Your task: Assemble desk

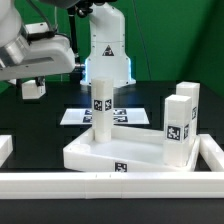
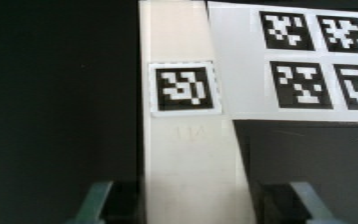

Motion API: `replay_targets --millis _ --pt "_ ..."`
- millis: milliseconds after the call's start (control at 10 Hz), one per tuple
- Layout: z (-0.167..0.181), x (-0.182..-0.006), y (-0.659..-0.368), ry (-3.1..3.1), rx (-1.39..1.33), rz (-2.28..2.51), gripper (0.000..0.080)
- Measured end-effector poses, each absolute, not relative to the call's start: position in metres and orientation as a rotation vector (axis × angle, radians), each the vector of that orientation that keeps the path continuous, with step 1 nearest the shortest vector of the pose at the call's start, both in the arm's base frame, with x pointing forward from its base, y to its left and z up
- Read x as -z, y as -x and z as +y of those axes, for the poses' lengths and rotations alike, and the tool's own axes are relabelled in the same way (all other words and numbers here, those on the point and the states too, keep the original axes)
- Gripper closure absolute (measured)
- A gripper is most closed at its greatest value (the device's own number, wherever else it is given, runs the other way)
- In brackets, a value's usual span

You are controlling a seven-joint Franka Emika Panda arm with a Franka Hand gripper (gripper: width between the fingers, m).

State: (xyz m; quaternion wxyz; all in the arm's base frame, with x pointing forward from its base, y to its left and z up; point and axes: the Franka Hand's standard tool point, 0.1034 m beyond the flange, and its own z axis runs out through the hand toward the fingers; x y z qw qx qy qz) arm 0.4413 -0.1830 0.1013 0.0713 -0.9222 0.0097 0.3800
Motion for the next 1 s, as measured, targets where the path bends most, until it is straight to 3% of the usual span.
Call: replay_targets --millis 300,400,600,700,1000 --pt "-0.186 -0.099 -0.452 2.857 -0.97 0.025 0.0512" --pt "-0.171 -0.114 -0.465 2.885 -0.924 0.066 0.0511" --pt "-0.154 -0.165 -0.51 2.872 -0.821 0.138 0.0511" --pt "-0.16 -0.173 -0.52 2.884 -0.722 0.175 0.0511" --pt "-0.163 -0.167 -0.523 2.97 -0.474 0.18 0.0511"
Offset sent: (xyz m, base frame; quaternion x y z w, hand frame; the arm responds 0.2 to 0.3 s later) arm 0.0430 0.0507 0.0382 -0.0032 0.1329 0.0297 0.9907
